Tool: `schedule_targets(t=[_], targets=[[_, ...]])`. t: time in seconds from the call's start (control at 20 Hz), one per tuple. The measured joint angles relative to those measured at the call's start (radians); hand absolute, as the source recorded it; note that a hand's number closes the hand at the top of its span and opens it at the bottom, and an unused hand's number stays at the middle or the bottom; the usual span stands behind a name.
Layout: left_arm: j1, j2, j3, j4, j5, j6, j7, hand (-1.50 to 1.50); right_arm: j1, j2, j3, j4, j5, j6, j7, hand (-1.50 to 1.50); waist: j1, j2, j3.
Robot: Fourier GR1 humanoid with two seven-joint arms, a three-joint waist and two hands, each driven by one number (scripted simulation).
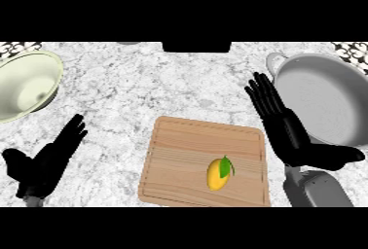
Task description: Pick the lemon from the cutting board and place it in the pot
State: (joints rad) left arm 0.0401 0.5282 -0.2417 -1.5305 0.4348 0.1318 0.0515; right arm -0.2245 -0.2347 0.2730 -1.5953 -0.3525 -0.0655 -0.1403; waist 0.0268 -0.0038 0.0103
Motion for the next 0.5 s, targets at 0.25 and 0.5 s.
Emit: schedule_targets(t=[0.25,0.5], targets=[[-0.020,-0.016,-0.030,0.010,-0.040,0.005,0.010,0.00,0.058,0.055,0.075,0.059,0.174,-0.217,0.098,1.50,-0.033,0.002,-0.010],[-0.017,-0.027,-0.058,0.025,-0.053,0.000,0.023,0.00,0.128,-0.019,0.046,0.132,0.430,-0.499,0.122,-1.50,-0.104,-0.007,-0.024]])
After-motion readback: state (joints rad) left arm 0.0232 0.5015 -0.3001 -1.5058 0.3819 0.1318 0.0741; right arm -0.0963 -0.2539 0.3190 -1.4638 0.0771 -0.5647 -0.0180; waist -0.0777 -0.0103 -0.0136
